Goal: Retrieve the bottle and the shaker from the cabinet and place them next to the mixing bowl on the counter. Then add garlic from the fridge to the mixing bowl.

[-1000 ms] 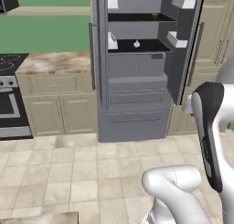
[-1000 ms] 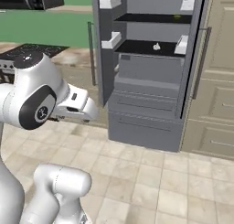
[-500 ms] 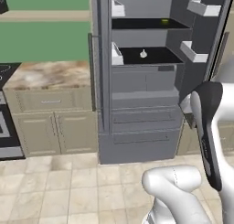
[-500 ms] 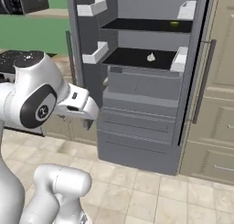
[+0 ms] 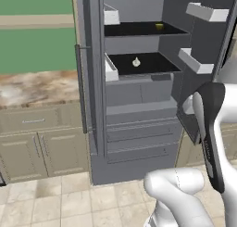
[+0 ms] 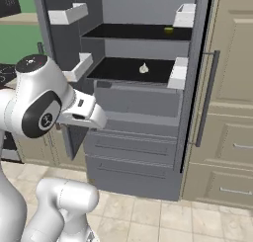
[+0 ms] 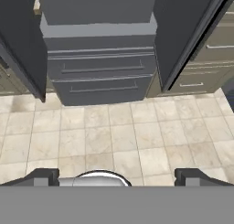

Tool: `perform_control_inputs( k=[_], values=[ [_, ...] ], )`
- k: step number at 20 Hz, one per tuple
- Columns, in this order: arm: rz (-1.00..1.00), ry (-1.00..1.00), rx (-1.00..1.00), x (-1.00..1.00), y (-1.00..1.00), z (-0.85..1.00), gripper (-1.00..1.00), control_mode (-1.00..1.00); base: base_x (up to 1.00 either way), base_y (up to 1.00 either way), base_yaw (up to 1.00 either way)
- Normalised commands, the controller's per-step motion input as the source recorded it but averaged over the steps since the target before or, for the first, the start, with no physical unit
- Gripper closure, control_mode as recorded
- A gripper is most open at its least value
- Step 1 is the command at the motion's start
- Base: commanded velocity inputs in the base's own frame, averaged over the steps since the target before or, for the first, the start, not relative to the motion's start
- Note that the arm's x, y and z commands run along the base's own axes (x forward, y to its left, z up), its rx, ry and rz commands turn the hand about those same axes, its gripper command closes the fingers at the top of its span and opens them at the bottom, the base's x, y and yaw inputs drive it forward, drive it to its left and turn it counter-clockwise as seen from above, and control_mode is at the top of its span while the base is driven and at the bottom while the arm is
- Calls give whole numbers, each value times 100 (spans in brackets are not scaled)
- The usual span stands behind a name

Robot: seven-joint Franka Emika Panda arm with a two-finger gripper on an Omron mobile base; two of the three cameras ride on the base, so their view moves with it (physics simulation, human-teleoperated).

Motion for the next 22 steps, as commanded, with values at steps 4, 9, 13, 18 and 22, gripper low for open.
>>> perform_control_inputs(
  k=[4,9,13,18,22],
  values=[
    [0,0,0,0,0,0,-100,100,82,-1,-20],
    [0,0,0,0,0,0,-100,100,97,0,-7],
    [0,0,0,0,0,0,-100,100,82,0,0],
    [0,0,0,0,0,0,-100,100,49,0,0],
    [0,-1,0,29,0,-10,-100,-100,25,0,0]
  ],
)
